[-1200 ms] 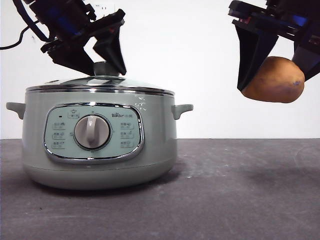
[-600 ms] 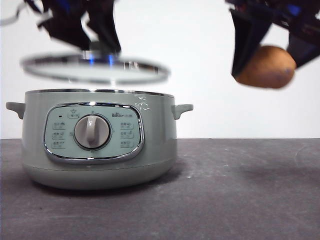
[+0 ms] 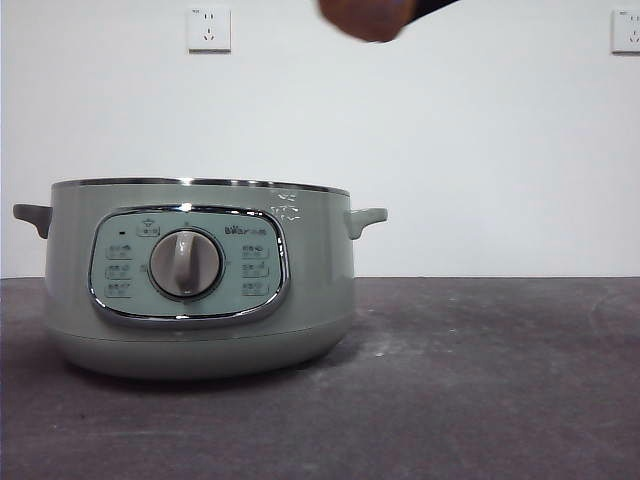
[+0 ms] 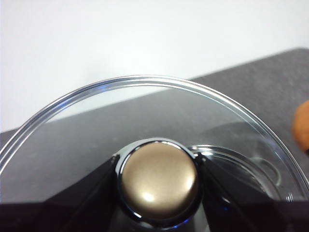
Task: Pick up the potato,open the lid,put the potato in the pot,close the lid
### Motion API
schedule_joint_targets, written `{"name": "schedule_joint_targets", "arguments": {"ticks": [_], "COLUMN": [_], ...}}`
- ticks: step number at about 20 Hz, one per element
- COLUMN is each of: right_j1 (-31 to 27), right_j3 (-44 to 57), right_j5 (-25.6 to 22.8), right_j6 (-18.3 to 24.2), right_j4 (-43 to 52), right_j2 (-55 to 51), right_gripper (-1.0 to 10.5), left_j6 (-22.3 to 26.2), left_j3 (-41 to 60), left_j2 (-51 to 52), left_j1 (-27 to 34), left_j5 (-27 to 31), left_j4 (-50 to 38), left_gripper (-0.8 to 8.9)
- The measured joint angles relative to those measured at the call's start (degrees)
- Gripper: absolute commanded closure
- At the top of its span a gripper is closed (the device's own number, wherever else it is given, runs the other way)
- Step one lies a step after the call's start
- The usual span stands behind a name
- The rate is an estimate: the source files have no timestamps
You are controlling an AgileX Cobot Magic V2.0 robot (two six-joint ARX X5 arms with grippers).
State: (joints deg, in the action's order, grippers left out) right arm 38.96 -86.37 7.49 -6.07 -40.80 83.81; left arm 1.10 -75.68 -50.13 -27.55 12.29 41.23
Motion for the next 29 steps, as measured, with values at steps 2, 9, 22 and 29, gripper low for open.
{"name": "schedule_joint_targets", "arguments": {"ticks": [2, 9, 22, 29], "right_j1": [1.64, 4.22, 7.89, 7.89], "right_j3": [-6.38, -23.87, -25.40, -25.40], "right_j5": [0.02, -0.37, -6.23, -6.21], "right_j6": [2.01, 9.01, 16.17, 16.09], "right_j4": [-1.46, -4.61, -4.81, -4.83], "right_j2": [6.56, 29.79, 43.41, 43.41], "right_gripper": [9.6, 9.6, 7.0, 4.4], "left_j6": [0.00, 0.00, 0.00, 0.00], "left_j3": [-0.15, -0.17, -0.31, -0.31], "left_j2": [3.85, 10.64, 10.29, 10.27], "left_j1": [0.00, 0.00, 0.00, 0.00], "left_j5": [3.41, 6.71, 6.86, 6.86], "left_j4": [2.45, 8.09, 11.02, 12.81], "left_gripper": [8.21, 8.21, 8.21, 8.21]}}
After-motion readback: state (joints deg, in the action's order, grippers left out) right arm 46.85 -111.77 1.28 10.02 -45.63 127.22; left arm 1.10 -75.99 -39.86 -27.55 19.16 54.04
